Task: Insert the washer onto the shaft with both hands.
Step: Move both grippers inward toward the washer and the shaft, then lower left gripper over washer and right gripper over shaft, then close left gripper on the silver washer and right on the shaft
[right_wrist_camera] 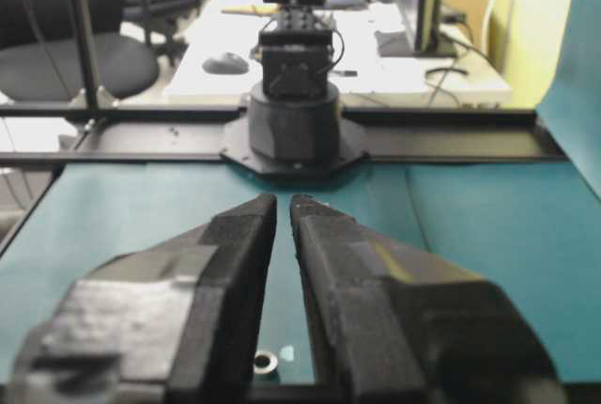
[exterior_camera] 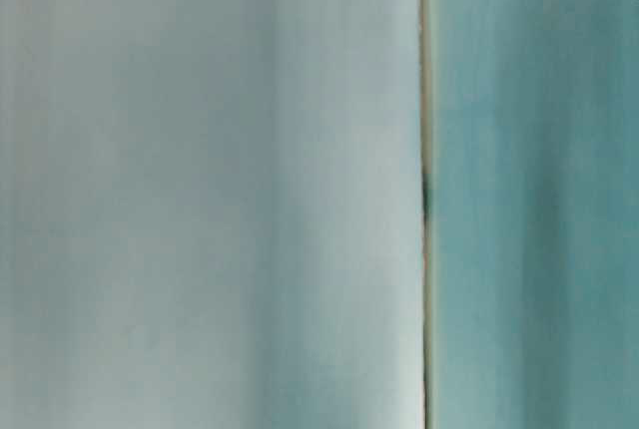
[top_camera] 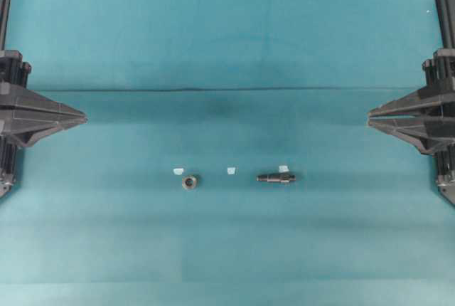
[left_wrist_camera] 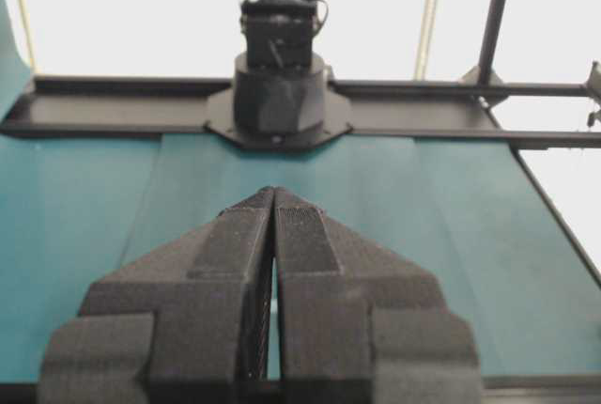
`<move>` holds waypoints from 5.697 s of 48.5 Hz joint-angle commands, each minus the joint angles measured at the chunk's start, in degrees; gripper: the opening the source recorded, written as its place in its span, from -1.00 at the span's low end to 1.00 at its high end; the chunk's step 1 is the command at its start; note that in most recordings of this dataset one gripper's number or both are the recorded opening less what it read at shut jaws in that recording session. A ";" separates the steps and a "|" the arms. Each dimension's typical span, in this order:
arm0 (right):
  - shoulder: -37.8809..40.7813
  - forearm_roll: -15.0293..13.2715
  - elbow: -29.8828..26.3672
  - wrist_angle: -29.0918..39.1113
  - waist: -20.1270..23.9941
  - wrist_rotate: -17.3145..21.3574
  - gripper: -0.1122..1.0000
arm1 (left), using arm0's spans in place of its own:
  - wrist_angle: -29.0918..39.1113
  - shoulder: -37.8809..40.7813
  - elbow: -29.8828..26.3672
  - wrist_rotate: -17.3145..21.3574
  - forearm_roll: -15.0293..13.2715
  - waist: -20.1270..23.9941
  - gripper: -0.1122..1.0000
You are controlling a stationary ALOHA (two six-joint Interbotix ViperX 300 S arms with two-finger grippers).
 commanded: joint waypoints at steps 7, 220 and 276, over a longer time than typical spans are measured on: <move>0.70 2.64 -1.93 5.80 0.26 1.85 -0.91 | 8.53 4.92 -6.06 -3.34 0.70 -0.18 -0.76; 61.96 0.26 -28.92 41.57 2.02 2.64 0.91 | 35.24 65.21 -33.13 -4.92 0.79 -3.69 0.87; 62.31 0.88 -29.00 41.40 1.58 2.64 0.79 | 35.24 65.21 -33.05 -4.83 0.79 -3.69 0.69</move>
